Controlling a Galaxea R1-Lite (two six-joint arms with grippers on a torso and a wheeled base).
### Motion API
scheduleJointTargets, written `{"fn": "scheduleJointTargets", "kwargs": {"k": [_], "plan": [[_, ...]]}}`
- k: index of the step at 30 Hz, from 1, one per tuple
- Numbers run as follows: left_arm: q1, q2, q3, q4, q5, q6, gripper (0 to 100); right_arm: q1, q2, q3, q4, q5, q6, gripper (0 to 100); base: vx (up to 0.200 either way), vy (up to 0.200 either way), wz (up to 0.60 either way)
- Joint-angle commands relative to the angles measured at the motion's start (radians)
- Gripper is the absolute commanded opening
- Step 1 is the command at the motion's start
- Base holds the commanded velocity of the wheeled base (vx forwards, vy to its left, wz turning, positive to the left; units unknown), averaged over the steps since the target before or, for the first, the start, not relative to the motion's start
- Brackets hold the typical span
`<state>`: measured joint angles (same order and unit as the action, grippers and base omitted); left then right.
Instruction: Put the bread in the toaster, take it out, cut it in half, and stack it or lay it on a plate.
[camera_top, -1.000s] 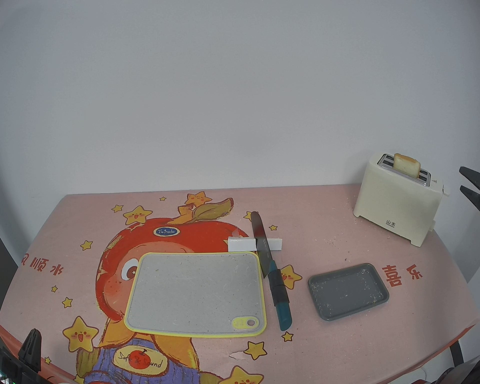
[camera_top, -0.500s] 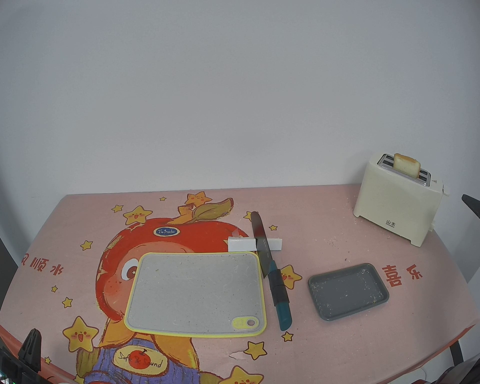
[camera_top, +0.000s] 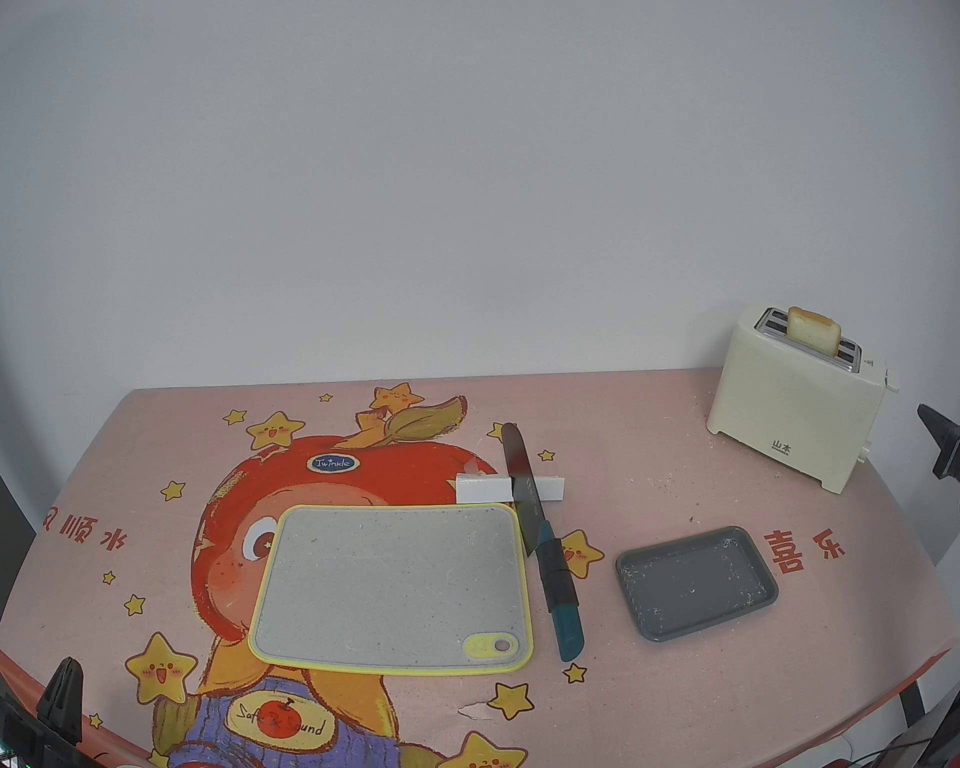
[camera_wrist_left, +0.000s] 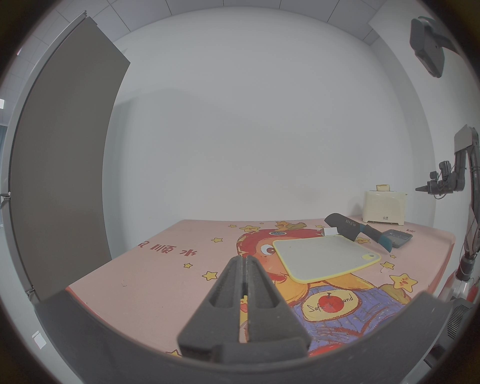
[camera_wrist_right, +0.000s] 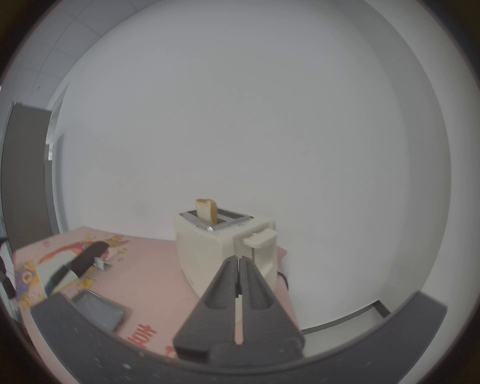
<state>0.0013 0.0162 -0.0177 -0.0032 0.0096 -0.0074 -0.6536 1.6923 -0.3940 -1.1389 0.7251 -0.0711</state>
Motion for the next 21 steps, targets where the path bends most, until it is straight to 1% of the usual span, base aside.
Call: {"fn": "scheduleJointTargets", "kwargs": {"k": [1, 6, 9, 12, 14, 15, 16, 21], "plan": [[0.0, -0.009, 0.018, 0.0, 0.001, 0.0, 0, -0.057, 0.251, 0.058, -0.081, -0.013, -0.111, 0, 0.0, 0.0, 0.0], [0.0, -0.009, 0.018, 0.0, 0.0, 0.0, 0, -0.064, 0.31, 0.037, -0.081, -0.01, -0.118, 0, 0.0, 0.0, 0.0], [0.0, -0.009, 0.018, 0.0, 0.0, 0.0, 0, -0.064, 0.313, 0.037, -0.081, 0.042, -0.116, 0, 0.0, 0.0, 0.0], [0.0, -0.009, 0.018, 0.0, 0.001, 0.0, 0, -0.064, 0.313, 0.035, -0.081, 0.056, -0.116, 0, 0.0, 0.0, 0.0], [0.0, -0.009, 0.018, 0.0, 0.0, 0.0, 0, -0.064, 0.314, 0.03, -0.081, 0.077, -0.116, 0, 0.0, 0.0, 0.0], [0.0, -0.009, 0.018, 0.0, 0.001, 0.0, 0, -0.064, 0.314, 0.03, -0.081, 0.079, -0.116, 0, 0.0, 0.0, 0.0], [0.0, -0.009, 0.018, 0.0, 0.0, 0.0, 0, -0.066, 0.322, 0.027, -0.082, 0.097, -0.118, 0, 0.0, 0.0, 0.0], [0.0, -0.009, 0.018, 0.0, 0.001, 0.0, 0, -0.066, 0.333, -0.002, -0.084, 0.097, -0.124, 0, 0.0, 0.0, 0.0]]}}
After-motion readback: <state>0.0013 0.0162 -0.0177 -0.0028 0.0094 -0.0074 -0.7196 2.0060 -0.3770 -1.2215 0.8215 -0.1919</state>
